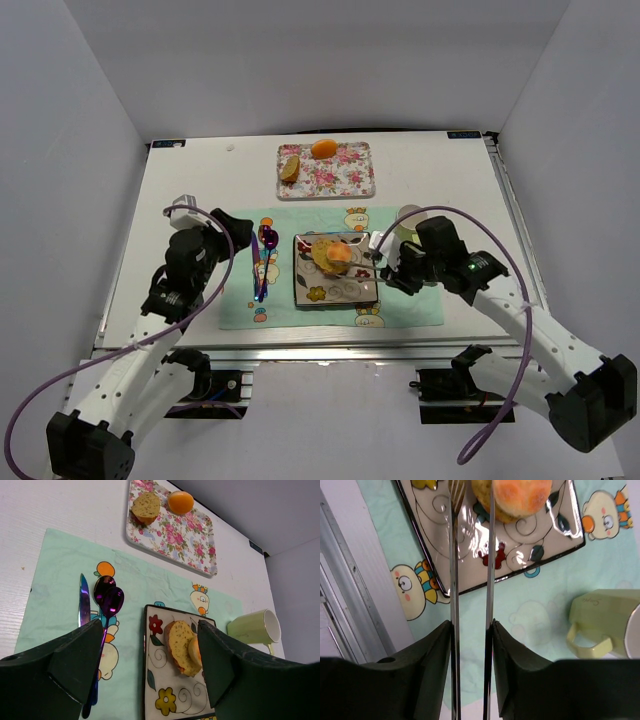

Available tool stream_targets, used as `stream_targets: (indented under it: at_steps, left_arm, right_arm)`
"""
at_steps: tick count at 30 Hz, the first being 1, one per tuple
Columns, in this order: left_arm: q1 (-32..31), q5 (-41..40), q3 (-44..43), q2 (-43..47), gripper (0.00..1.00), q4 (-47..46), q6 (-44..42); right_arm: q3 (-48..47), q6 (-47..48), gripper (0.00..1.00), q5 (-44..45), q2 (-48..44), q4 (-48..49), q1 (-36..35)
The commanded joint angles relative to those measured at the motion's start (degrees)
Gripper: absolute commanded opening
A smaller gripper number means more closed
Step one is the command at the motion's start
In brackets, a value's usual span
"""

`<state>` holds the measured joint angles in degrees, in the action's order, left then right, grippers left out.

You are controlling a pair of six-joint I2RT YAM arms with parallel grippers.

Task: Place the bread

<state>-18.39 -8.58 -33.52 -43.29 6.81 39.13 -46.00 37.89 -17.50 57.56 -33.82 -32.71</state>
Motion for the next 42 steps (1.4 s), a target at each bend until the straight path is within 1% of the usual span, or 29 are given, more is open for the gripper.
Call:
stream_targets:
  at_steps: [1, 7, 9, 10, 11, 12, 13, 14, 15, 16, 17, 18, 19, 21, 22, 24, 26, 27, 28, 29, 31, 32, 33, 34, 36, 37, 39, 40, 42]
  left_arm:
    - [0.02, -0.12, 0.47, 1.01, 0.85, -0.57, 0.68]
    - [0.02, 0.75, -0.41, -0.74, 0.85, -1.53, 0.15]
    - [0.02, 1.11, -0.67, -1.62, 0.85, -2.32, 0.06]
    - [0.02, 1.80, -0.67, -1.89, 0.85, -2.59, -0.02]
    - [0.02, 2.16, -0.67, -2.15, 0.85, -2.85, -0.11]
    - [0.02, 2.51, -0.67, -2.67, 0.83, -3.46, -0.11]
    - [0.02, 3.56, -0.58, -2.85, 0.82, -3.90, -0.11]
    - [0.02, 4.18, -0.50, -3.03, 0.80, -4.34, -0.11]
    - [0.02, 4.79, -0.50, -3.73, 0.74, -4.96, -0.11]
    - [0.02, 6.28, -0.32, -3.99, 0.69, -5.75, -0.11]
    - [0.02, 7.08, -0.23, -4.26, 0.61, -6.10, -0.11]
    - [0.02, 7.78, -0.23, -4.61, 0.43, -6.45, -0.11]
    - [-0.06, 9.35, 0.12, -5.31, 0.36, -6.37, -0.02]
    - [0.02, 11.91, 0.38, -5.93, 0.26, -9.35, 0.06]
    - [0.02, 12.79, 0.47, -6.89, 0.22, -9.97, 0.15]
    - [0.02, 15.34, 0.65, -7.95, 0.23, -11.72, 0.50]
    - [0.02, 17.45, 0.56, -9.70, 0.32, -12.87, 0.59]
    - [0.02, 17.89, 0.47, -10.23, 0.37, -13.05, 0.68]
    - [0.02, 18.16, 0.30, -10.76, 0.48, -13.05, 0.59]
    - [0.02, 18.59, -0.31, -11.81, 0.53, -12.61, 0.42]
    - [0.02, 19.56, -1.19, -12.69, 0.59, -11.73, -0.63]
    - [0.02, 19.83, -1.63, -13.13, 0.62, -10.69, -1.07]
    - [-0.06, 20.09, -2.33, -13.83, 0.63, -10.24, -1.77]
    - [-0.06, 20.35, -2.52, -14.19, 0.63, -9.98, -1.96]
    - [-0.06, 20.53, -2.34, -14.89, 0.64, -10.15, -1.87]
    - [-0.06, 20.71, -2.25, -15.07, 0.64, -10.32, -1.78]
    - [-0.06, 20.88, -1.82, -15.60, 0.65, -11.11, -1.17]
    - [-0.06, 20.97, -1.81, -15.69, 0.65, -11.46, -1.08]
    - [-0.15, 21.06, -2.08, -16.12, 0.65, -11.03, -1.34]
  right_arm:
    - [-4.27, -0.44, 0.42, -3.07, -2.71, 0.60, -0.07]
    - [-9.63, -5.89, 0.40, -3.60, -3.51, 2.26, -0.16]
    - [-11.65, -8.34, 0.36, -1.94, -3.33, 3.32, -0.16]
    - [-12.09, -9.92, 0.33, 0.25, -2.64, 5.50, -0.16]
    - [-12.62, -11.24, 0.26, 2.53, -2.02, 6.31, 0.36]
    - [-13.06, -12.48, 0.22, 5.95, -0.80, 6.92, 1.24]
    - [-13.50, -15.19, 0.18, 6.42, -0.17, 8.41, 2.72]
    - [-13.59, -16.69, 0.10, 6.16, 0.18, 9.29, 7.52]
    - [-13.68, -18.19, 0.05, 5.38, 1.23, 10.09, 10.70]
    - [-13.94, -20.90, 0.00, 5.02, 1.93, 11.14, 16.57]
    - [-14.12, -21.88, 0.00, 4.93, 2.64, 11.32, 19.32]
    - [-14.21, -22.68, 0.00, 4.84, 4.04, 11.67, 19.35]
    - [-13.51, -24.08, 0.00, 4.93, 4.83, 12.89, 27.44]
    - [-12.19, -25.23, 0.00, 5.45, 7.28, 13.78, 31.81]
    - [-9.84, -26.80, 0.00, 5.63, 8.26, 14.57, 36.62]
    - [-6.58, -28.13, 0.00, 6.24, 11.93, 18.34, 39.46]
    - [-1.13, -29.97, 0.00, 6.51, 14.85, 21.15, 41.58]
    - [0.80, -30.15, 0.02, 6.34, 17.65, 24.65, 41.67]
    - [2.65, -30.15, 0.09, 6.68, 18.98, 26.60, 41.67]
    - [4.84, -30.42, 0.12, 7.03, 20.30, 28.27, 41.76]
    - [5.22, -30.33, 0.21, 7.48, 24.34, 30.22, 41.85]
    - [5.22, -30.33, 0.23, 7.56, 25.31, 30.48, 41.85]
    - [5.13, -30.16, 0.26, 7.30, 26.54, 30.66, 42.11]
    - [5.13, -29.81, 0.35, 7.13, 26.99, 30.66, 42.20]
    - [4.61, -28.15, 0.46, 6.78, 28.13, 29.79, 42.29]
    - [4.34, -27.44, 0.62, 6.69, 28.48, 28.56, 42.38]
    - [3.12, -25.16, 0.77, 6.07, 28.57, 27.15, 42.99]
    - [2.59, -24.62, 0.88, 6.68, 28.31, 25.75, 42.99]
    - [-0.21, -23.04, 0.89, 9.31, 27.17, 23.73, 42.99]
